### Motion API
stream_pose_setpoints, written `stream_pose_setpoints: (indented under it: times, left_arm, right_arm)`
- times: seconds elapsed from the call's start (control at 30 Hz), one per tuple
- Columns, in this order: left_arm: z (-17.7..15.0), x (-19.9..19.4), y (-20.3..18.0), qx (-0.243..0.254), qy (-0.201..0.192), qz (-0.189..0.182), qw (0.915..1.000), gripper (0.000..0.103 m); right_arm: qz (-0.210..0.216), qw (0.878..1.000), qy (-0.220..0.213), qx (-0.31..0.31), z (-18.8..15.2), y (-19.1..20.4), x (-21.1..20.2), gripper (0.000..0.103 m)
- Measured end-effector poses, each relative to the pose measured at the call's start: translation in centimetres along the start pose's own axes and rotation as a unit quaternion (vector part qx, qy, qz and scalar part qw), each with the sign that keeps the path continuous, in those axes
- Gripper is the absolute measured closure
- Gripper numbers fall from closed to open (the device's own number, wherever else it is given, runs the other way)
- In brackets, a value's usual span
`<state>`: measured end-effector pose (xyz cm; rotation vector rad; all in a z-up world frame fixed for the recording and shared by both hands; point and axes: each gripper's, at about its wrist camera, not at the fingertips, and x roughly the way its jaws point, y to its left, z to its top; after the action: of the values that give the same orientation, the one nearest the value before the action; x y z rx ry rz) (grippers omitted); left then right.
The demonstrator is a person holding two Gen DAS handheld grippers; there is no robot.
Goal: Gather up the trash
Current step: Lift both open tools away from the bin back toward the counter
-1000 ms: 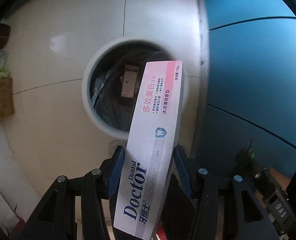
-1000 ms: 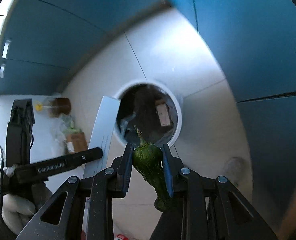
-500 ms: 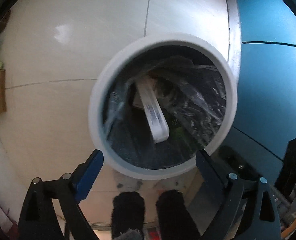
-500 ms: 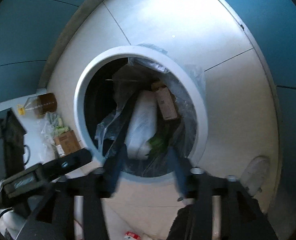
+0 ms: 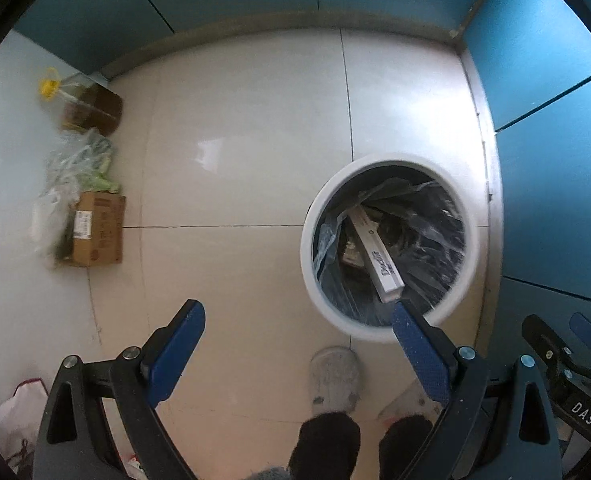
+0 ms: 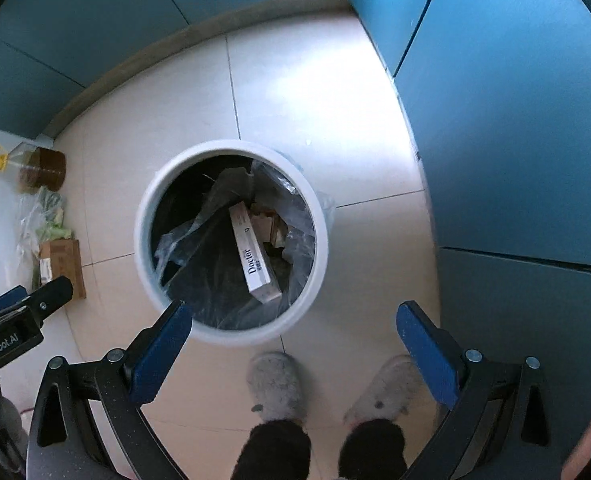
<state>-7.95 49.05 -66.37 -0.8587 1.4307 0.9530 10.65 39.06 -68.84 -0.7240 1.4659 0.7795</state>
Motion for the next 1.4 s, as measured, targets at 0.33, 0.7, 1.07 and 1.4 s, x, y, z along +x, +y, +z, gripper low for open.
stream_pose_setpoints:
  times: [0.33, 0.7, 1.07, 1.4]
  left_arm:
    - [-4.6, -15.4, 1.0, 0.004, -0.039, -0.006, 0.9992, 0.008]
    - [-10.1, -28.9, 2.0, 0.001, -0.085, -0.020, 0.9962, 0.008]
    - [-13.5, -36.3, 2.1, 0.016, -0.119, -0.002, 0.9927, 0.008]
    - [-11.8, -43.6, -12.5, 0.176, -0.196, -0.020, 0.9645, 0.008]
  right_arm:
    - [0.005, 0.999, -0.031, -0.039, -3.7, 2.2, -15.8, 0.000]
    - [0.026, 0.996, -0.074, -0.044, -9.6, 2.3, -32.8, 0.000]
    - [0.064, 0.990, -0.120, -0.019, -14.1, 0.4, -42.0, 0.000]
    - [0.071, 0.956, -0.189, 0.213, -18.1, -17.8, -48.7, 0.000]
